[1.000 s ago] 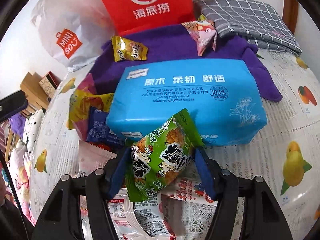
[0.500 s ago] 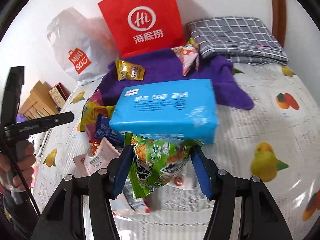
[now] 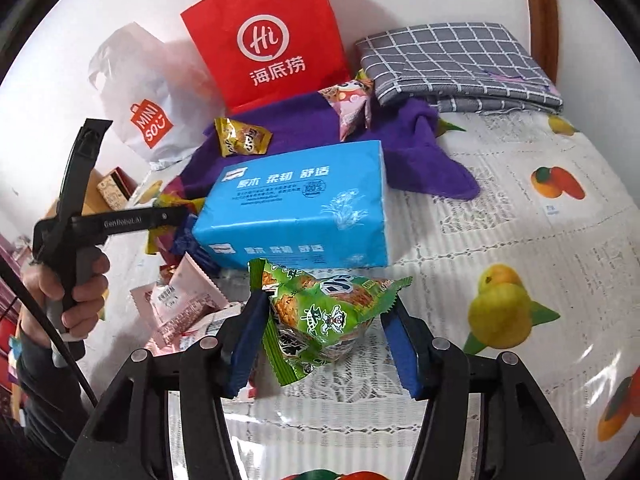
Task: Organize snacks
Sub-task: 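Grasp the green snack bag with the right tool while the left tool grasps the pink-yellow chip bag, then lift both held bags and carry them toward the purple towel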
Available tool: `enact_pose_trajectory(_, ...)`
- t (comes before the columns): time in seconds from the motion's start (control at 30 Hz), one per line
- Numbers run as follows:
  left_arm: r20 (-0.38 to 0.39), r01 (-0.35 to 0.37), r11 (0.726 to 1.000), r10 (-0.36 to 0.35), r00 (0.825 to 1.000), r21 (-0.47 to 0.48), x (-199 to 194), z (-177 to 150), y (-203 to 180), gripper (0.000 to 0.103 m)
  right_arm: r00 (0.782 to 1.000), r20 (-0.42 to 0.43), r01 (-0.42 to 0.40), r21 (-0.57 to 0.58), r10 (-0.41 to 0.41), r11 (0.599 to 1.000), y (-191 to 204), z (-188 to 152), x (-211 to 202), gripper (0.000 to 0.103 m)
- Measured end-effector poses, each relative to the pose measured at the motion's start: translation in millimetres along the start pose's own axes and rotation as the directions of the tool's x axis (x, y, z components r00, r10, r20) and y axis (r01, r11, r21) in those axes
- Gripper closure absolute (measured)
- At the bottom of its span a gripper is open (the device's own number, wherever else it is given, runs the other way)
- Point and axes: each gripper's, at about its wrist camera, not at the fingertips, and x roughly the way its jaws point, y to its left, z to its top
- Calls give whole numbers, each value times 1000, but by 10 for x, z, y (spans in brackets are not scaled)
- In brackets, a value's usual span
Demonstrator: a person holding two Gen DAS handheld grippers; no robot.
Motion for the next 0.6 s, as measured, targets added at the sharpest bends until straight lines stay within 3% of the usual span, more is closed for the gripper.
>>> enact_pose_trajectory(0.27, 54, -16, 1000, 17, 998, -22, -304, -139, 135, 55, 999, -8, 42, -16, -42, 999, 54, -77, 9, 46)
enact_pose_trajectory(0.6, 92, -2, 995, 11, 996, -96, -715, -539, 373, 55, 997, -53, 51, -17, -51, 999, 112, -225, -96, 47)
